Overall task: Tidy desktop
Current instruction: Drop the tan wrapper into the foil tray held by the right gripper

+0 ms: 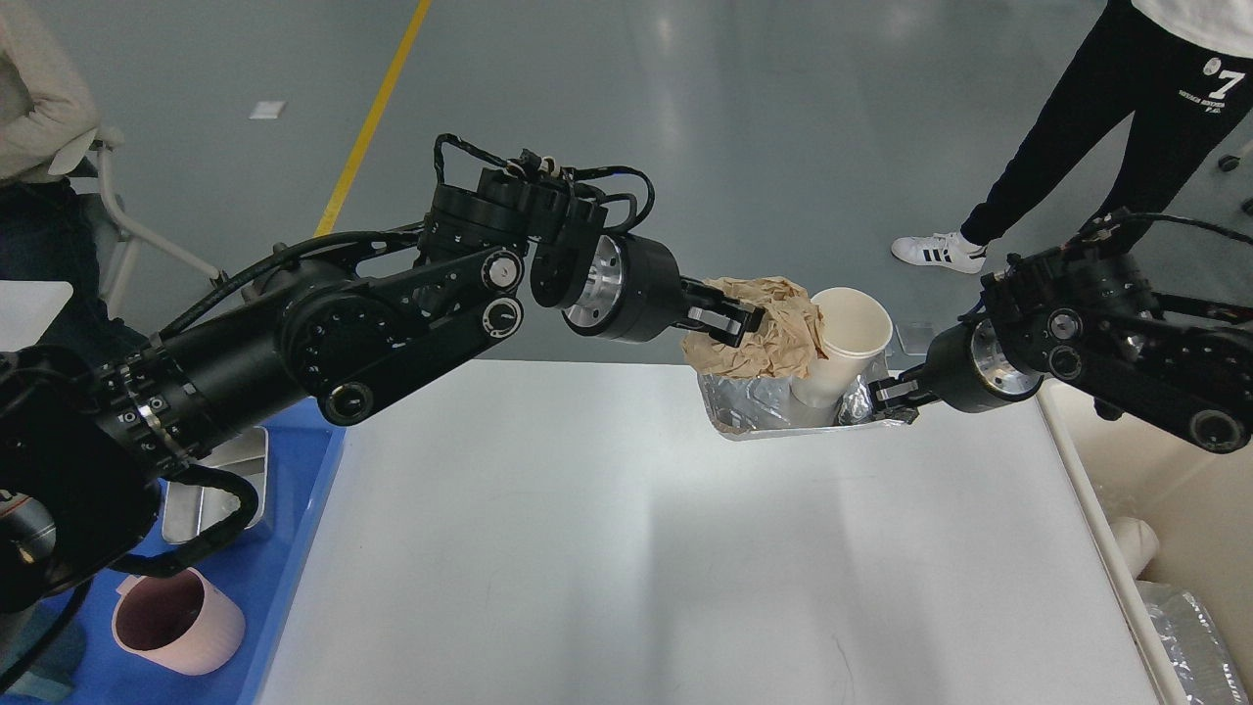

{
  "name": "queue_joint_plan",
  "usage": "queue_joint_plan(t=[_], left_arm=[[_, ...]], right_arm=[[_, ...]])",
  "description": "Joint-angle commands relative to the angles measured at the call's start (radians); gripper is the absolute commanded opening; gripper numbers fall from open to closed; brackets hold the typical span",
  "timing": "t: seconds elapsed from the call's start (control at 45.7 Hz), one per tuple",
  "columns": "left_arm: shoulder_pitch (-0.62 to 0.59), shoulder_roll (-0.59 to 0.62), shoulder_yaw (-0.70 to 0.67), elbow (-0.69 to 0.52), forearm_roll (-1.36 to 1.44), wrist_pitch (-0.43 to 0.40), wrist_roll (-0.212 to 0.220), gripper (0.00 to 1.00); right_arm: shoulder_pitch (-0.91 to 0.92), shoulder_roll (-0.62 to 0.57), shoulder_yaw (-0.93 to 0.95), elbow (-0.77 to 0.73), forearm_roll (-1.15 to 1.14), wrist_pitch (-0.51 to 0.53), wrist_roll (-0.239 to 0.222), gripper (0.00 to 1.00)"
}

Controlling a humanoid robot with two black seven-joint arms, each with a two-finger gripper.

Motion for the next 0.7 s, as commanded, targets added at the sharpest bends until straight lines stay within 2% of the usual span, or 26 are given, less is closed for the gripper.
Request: queue_joint_plan(t=[0.0, 0.131, 0.372, 0.525, 0.591, 0.679], left_arm=[[0.006, -0.015, 0.001, 0.011, -0.003, 0.019, -0.005, 0.84], [0.017, -0.018, 0.001, 0.011, -0.004, 0.019, -0.005, 0.93], [0.026, -0.014, -0.033, 0.011, -0.044, 0.037, -0.003, 0.97], [0.065, 0.045, -0.194, 0.01, -0.189, 0.1, 0.004, 0.97], [0.095, 0.083, -0.255, 0.009, -0.245, 0.131, 0.026, 0.97], [0.147, 0.135, -0.335, 0.009, -0.309, 0.18, 0.092, 0.97]], right_arm=[[0.004, 0.0, 0.001, -0.001, 0.0, 0.0, 0.0, 0.0], [0.004, 0.001, 0.001, -0.001, 0.0, 0.0, 0.0, 0.0], [0.0, -0.005, 0.007, -0.001, 0.001, -0.001, 0.0, 0.0], [-0.013, -0.023, 0.024, -0.004, 0.001, -0.001, 0.002, 0.0], [-0.023, -0.032, 0.038, -0.002, 0.001, -0.001, 0.002, 0.0], [-0.037, -0.049, 0.049, -0.004, 0.003, -0.001, 0.002, 0.0]])
